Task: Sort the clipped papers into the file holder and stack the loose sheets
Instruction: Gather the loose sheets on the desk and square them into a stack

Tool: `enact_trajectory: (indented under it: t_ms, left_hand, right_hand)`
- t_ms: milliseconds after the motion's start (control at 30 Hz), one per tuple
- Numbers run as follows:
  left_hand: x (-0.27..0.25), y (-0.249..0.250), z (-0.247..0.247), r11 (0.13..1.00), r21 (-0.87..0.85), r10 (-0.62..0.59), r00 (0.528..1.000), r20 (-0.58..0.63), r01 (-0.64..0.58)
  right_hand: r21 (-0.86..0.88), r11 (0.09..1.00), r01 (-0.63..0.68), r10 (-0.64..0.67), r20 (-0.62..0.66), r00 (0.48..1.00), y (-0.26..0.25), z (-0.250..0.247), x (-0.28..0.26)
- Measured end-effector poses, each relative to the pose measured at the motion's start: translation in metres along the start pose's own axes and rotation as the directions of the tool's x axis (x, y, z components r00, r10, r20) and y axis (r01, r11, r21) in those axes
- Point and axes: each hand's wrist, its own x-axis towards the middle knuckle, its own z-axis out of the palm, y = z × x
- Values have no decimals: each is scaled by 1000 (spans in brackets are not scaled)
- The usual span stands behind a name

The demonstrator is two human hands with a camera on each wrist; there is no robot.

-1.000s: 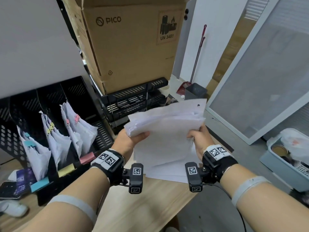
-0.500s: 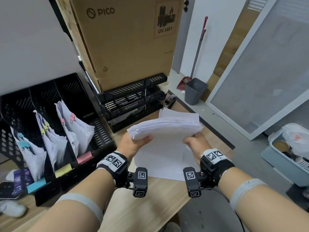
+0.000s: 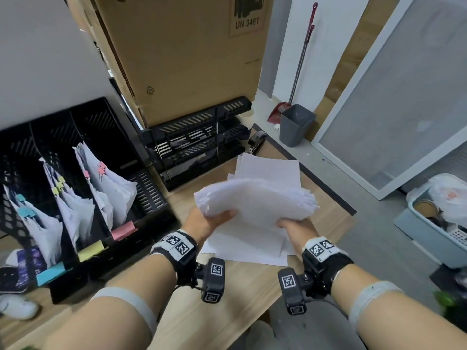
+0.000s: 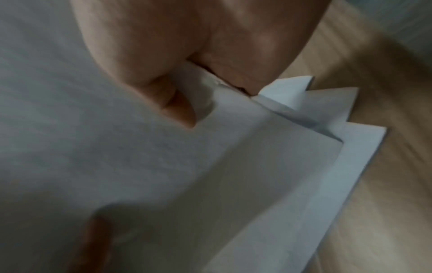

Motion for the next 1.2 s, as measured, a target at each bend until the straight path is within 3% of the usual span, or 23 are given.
enact_trajectory:
  t_ms: [67,133,267,367,467,567,700,833,967,1067,1200]
  left_hand:
    - [3,-10,1,1000,17,-24,999,-38,25]
    - [10,-10,1,998,10,-53,996,-70,54]
    - [31,-10,3,991,-32,-136,985,-104,134]
    - [44,-21,-5,973,148,-152,974,-166,177]
    - [54,-46,-25,831,405,-315,923,-222,382]
    - [53,-60,-29,679,520,-450,853,-263,518]
    - [57,-71,-25,572,607,-412,833,-369,551]
    - [61,-76,-19,454,638,-435,779,-451,623]
    - [62,-86,-17,443,601,-451,745,-492,665]
    - [62,-88,-19,489,588,-437,764,-474,644]
    - [62,-93,-22,541,574,-427,788,-443,615]
  right_hand:
    - [-173,984,-43,58,79,995,6,-4,3]
    - [-236,969,78,-45,141,989,4,-6,7]
    - [-275,928,253,-245,61,967,-8,-17,21]
    - [-252,946,206,-216,-11,976,-9,-35,40]
    - [-270,954,131,-145,-33,989,-4,-51,59]
    - [-269,963,34,-48,-46,998,0,-59,78]
    - [-283,958,-49,36,-51,998,-2,-65,101]
    - [-361,932,-18,17,-5,1000,-4,-62,114]
    - [-343,937,70,-34,110,993,-10,-62,120]
    - [-375,918,133,-65,189,980,-25,-64,126]
    - [-592,754,285,-104,322,941,-54,-60,136]
